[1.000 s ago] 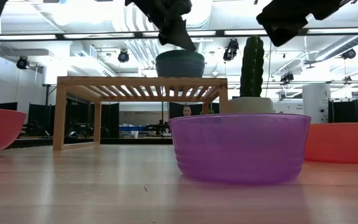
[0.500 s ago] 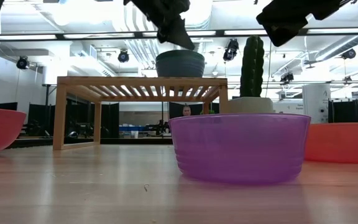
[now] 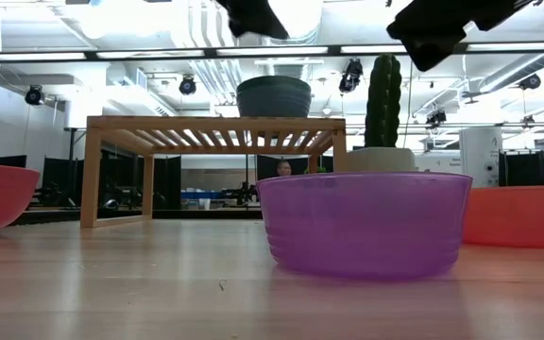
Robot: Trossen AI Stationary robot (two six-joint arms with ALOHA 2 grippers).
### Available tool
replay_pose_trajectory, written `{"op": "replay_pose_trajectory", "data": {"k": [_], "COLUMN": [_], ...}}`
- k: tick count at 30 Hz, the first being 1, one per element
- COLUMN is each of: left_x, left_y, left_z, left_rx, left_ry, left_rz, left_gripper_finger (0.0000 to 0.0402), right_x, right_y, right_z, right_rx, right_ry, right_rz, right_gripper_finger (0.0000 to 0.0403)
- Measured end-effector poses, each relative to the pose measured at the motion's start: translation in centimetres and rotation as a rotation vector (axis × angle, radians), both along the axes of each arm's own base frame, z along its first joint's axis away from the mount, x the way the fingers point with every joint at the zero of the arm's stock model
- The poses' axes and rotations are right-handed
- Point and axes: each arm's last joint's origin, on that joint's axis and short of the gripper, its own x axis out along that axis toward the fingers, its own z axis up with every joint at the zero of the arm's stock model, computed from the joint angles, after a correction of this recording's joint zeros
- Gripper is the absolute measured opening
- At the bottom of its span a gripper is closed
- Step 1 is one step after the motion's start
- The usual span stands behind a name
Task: Place and stack bowls onto a shelf
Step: Put the right orange bowl on the shelf
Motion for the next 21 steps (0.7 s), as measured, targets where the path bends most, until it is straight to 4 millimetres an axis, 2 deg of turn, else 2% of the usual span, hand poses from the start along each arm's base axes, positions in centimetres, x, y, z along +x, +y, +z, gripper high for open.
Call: {"op": "replay_pose_trajectory", "data": {"k": [4,12,16,21], "left_x": [-2.6,-8.6,-11.0,-12.8], "left_y": [-2.7,-8.1,-9.9,-11.0], "left_z": [-0.1,-3.7,-5.7,-7.6], "left_rx": [-0.019,-0.131,-0.177,-0.205], "left_ry": [-0.024,-0.191,-0.269,-0.372], "left_rz": [-0.048,-0.133,-0.191,-0.249], "left_gripper_finger": [0.0001,0.0001,0.0001,0.0001], "right_x": [0.0,0.1,0.0,-0.1], "right_y": [-0.3,-0.6,-0.9,-1.7], "right_z": [0.0,0.1,-0.2,0.1], "right_rx": [0.017,0.224,0.349,0.443], "right_ry": [-0.011,-0.017,0.011,0.166], "right_rz": [-0.107,-0.301,-0.391,-0.551], "right_gripper_finger": [0.0052,0.0052,0.0052,0.0052]}}
